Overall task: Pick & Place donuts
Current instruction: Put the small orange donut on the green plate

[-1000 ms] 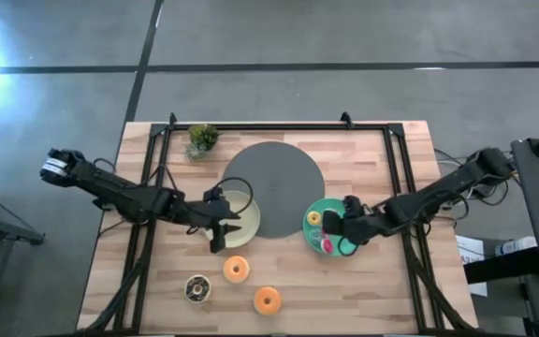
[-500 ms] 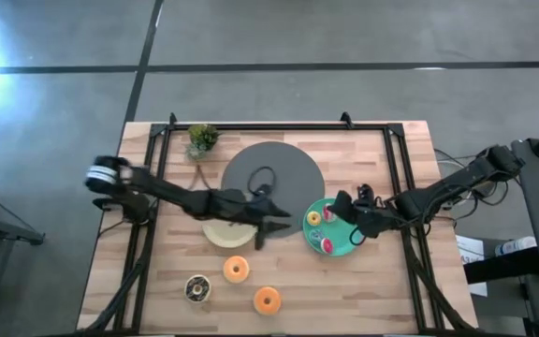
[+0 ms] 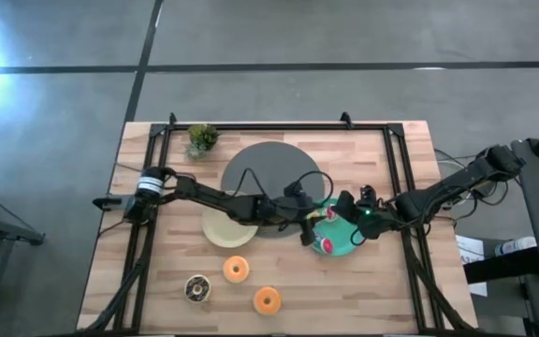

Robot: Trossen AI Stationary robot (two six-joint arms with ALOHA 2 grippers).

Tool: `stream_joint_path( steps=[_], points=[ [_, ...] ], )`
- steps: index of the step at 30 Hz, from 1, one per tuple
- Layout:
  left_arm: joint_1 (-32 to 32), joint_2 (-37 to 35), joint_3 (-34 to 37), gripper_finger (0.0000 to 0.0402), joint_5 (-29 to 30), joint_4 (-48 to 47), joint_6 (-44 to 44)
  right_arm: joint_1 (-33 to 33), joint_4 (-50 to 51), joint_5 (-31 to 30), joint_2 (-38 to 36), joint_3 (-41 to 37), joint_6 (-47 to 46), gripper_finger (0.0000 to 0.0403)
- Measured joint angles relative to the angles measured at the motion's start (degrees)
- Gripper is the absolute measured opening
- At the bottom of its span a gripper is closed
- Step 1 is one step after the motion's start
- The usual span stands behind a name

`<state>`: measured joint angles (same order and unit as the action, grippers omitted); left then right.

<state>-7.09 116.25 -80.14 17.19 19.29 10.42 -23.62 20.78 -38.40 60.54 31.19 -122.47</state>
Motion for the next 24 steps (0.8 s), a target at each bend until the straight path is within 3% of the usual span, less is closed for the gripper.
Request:
stream_joint_path(
  steps=[10,14,24],
  points=[
    [-0.1,4.3,-3.7,0.0186,1.1,0.7,3.4,0.0,0.0,-3.6,-1.9,-0.8,-2.1,0.0013],
    [0.1,4.9,-4.6,0.0190,4.2,1.0,3.5,0.0,-0.1,-3.8,-2.2,-0.8,-3.2,0.0013],
    [0.3,5.4,-5.0,0.0190,3.4,0.7,5.3,0.1,-0.5,-5.3,-2.3,-0.8,-4.5,0.0013]
  ],
)
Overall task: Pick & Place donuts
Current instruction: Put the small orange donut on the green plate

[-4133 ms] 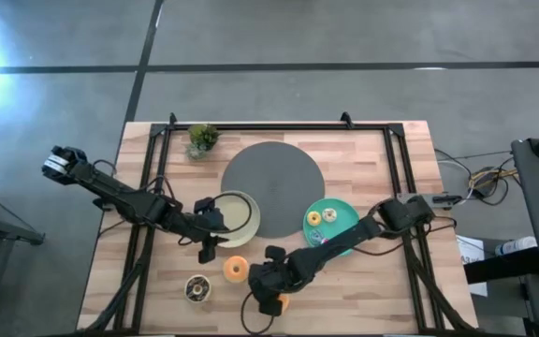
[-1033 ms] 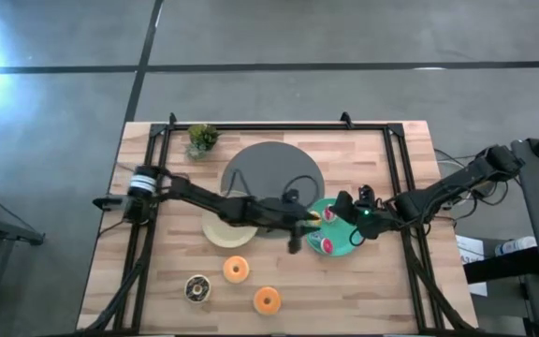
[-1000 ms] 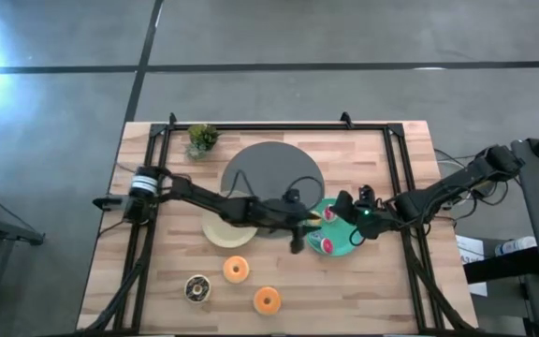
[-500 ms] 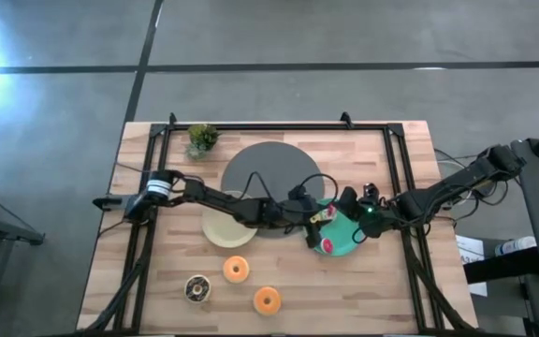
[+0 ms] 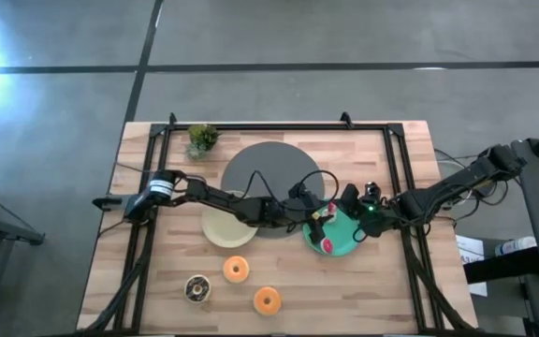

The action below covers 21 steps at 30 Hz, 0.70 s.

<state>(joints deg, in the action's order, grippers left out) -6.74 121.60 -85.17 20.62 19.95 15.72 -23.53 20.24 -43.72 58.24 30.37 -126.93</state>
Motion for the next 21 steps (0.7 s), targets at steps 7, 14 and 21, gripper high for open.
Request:
stream_joint_path(
  steps=[7,14,21],
  points=[
    [0.1,0.0,0.0,0.0190,0.5,0.1,0.8,1.0,-2.1,-1.5,0.0,0.0,-0.2,0.0013],
    [0.3,0.5,-0.4,0.0185,2.4,0.3,0.9,1.2,-5.7,-1.4,0.0,0.0,0.9,0.0013],
    [0.3,0.5,-0.4,0.0140,4.0,-1.1,0.3,1.2,-5.6,0.7,0.0,0.0,1.9,0.0013]
  ],
)
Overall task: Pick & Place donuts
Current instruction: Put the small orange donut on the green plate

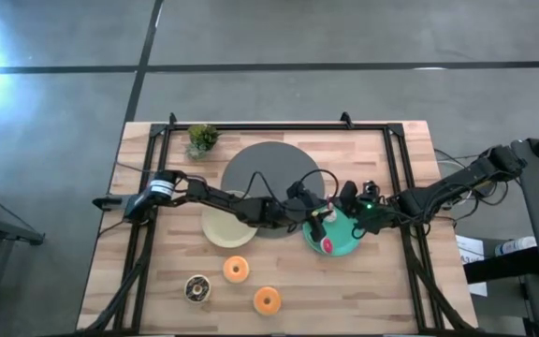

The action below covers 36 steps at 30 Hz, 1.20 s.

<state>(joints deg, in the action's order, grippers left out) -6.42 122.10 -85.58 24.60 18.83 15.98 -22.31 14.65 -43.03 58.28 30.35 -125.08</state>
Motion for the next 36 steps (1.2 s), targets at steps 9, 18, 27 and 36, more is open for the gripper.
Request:
stream_joint_path(
  steps=[9,18,27,36],
  points=[
    [0.0,-0.1,-0.8,0.0024,-0.1,-4.1,-1.8,0.0,3.1,3.9,-0.2,0.0,0.0,0.0013],
    [0.1,-0.2,-1.8,0.0000,-0.9,-6.7,-3.8,-0.1,18.1,12.5,-6.5,0.7,8.5,0.0021],
    [0.1,-0.2,-1.7,0.0000,-3.2,-6.9,-3.8,-0.1,19.9,11.8,-9.9,1.1,8.7,0.0136],
    [-0.4,-0.2,-1.4,0.0031,-4.4,-6.1,-3.3,-0.2,18.6,5.4,-8.7,1.2,4.1,0.0217]
  ],
)
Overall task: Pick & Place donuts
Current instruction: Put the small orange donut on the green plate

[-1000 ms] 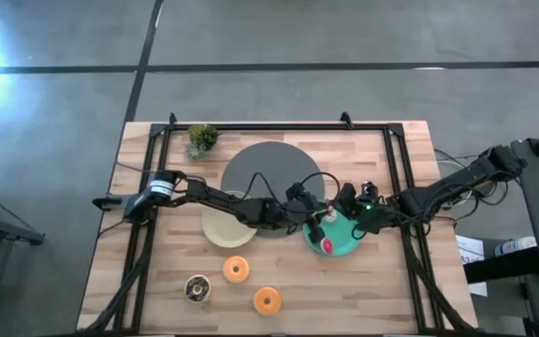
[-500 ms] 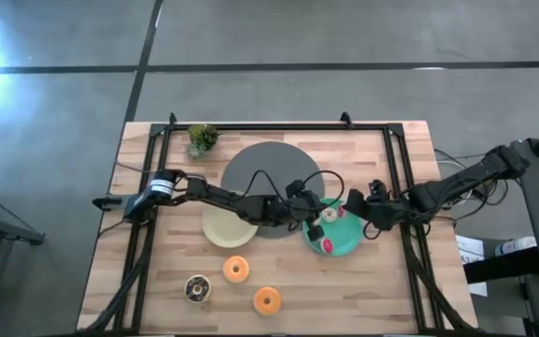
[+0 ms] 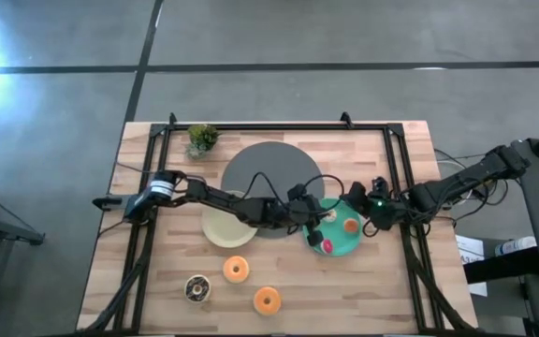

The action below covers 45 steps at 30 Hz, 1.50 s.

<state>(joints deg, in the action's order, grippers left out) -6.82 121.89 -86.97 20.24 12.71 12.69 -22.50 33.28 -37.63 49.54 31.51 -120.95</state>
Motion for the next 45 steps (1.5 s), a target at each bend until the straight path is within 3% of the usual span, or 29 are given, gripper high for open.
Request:
stream_joint_path(
  steps=[8,24,30,38,45],
  points=[
    [0.1,0.0,0.0,0.0098,-1.7,-3.8,0.2,-0.5,-0.5,7.5,0.1,0.0,11.7,0.0229],
    [-0.1,-7.6,0.7,0.0101,-6.4,-16.2,-2.0,-0.5,-4.0,16.8,2.5,0.0,40.5,0.0224],
    [-0.1,-12.8,6.5,0.0101,-9.1,-17.0,-1.2,-0.4,-3.8,17.9,5.0,0.0,41.3,0.0224],
    [2.8,-20.0,15.6,0.0101,-12.6,-16.7,4.4,0.4,-3.1,26.4,6.8,0.2,43.0,0.0224],
    [4.6,-25.9,22.0,0.0101,-13.3,-14.7,5.4,0.5,6.8,28.6,13.9,6.9,42.5,0.0224]
  ],
)
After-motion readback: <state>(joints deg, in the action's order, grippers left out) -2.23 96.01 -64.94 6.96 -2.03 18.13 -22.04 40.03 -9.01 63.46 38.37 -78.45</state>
